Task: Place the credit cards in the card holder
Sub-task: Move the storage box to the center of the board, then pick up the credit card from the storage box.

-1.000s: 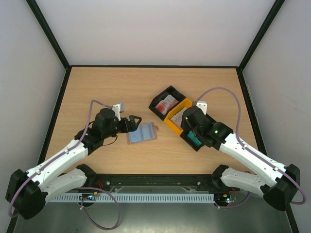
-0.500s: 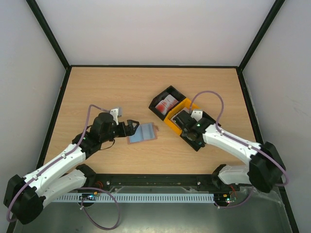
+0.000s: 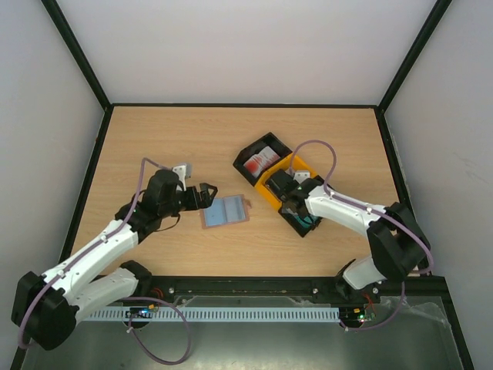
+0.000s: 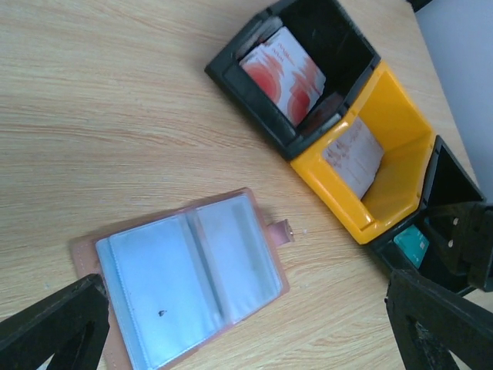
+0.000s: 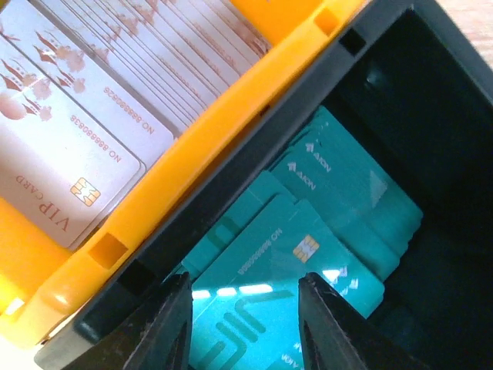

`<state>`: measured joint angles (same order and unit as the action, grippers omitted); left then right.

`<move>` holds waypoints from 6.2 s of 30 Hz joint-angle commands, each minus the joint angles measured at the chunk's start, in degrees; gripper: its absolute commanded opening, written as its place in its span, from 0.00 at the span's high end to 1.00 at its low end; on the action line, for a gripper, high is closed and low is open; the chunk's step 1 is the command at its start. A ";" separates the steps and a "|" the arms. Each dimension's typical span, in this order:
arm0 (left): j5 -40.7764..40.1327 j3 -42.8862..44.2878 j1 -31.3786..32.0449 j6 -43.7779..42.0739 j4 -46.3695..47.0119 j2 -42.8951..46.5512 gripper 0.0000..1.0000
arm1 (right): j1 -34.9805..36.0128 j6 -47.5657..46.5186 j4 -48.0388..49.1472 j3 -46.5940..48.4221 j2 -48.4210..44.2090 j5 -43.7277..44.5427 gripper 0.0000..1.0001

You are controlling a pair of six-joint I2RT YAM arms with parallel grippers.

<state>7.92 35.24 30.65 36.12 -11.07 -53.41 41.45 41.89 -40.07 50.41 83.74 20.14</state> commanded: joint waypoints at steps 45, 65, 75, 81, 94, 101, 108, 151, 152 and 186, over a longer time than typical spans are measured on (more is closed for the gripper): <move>11.99 17.97 17.50 10.93 30.53 -54.93 0.73 | -11.04 -19.76 10.37 4.22 7.50 -28.99 0.57; 13.26 19.50 18.48 8.71 29.58 -57.35 0.79 | -10.96 -20.36 9.20 0.05 1.16 -41.30 0.77; 13.52 19.51 18.52 8.87 29.53 -57.13 0.78 | -11.01 -18.51 9.03 -2.00 -2.22 -47.06 0.77; 13.23 18.80 18.54 9.18 29.68 -55.90 0.78 | -11.00 -18.36 10.05 -2.11 -3.57 -48.92 0.76; 7.25 16.11 18.40 9.29 27.45 -49.34 0.77 | -10.89 -18.69 11.38 -1.61 -8.68 -40.22 0.60; 4.63 13.77 17.40 10.61 26.72 -46.99 0.77 | -8.23 -20.77 7.18 -2.61 -10.66 -35.49 0.56; 6.24 13.50 16.54 10.98 27.41 -47.97 0.77 | -5.88 -18.26 3.21 -3.09 -9.83 -35.49 0.67; 5.69 11.11 14.12 12.12 27.95 -46.46 0.78 | -0.93 -19.30 6.81 1.48 0.42 -22.36 0.54; 5.70 10.90 14.02 12.13 28.02 -46.30 0.78 | -0.90 -19.38 7.03 1.72 1.44 -21.74 0.55; -1.97 0.40 12.28 2.21 23.64 -12.13 0.23 | -0.95 -22.90 16.29 6.05 -21.58 -39.54 0.98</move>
<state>9.72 37.76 43.42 43.29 16.08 -75.13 40.42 21.37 -30.79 54.63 65.49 -7.97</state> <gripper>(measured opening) 0.671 0.021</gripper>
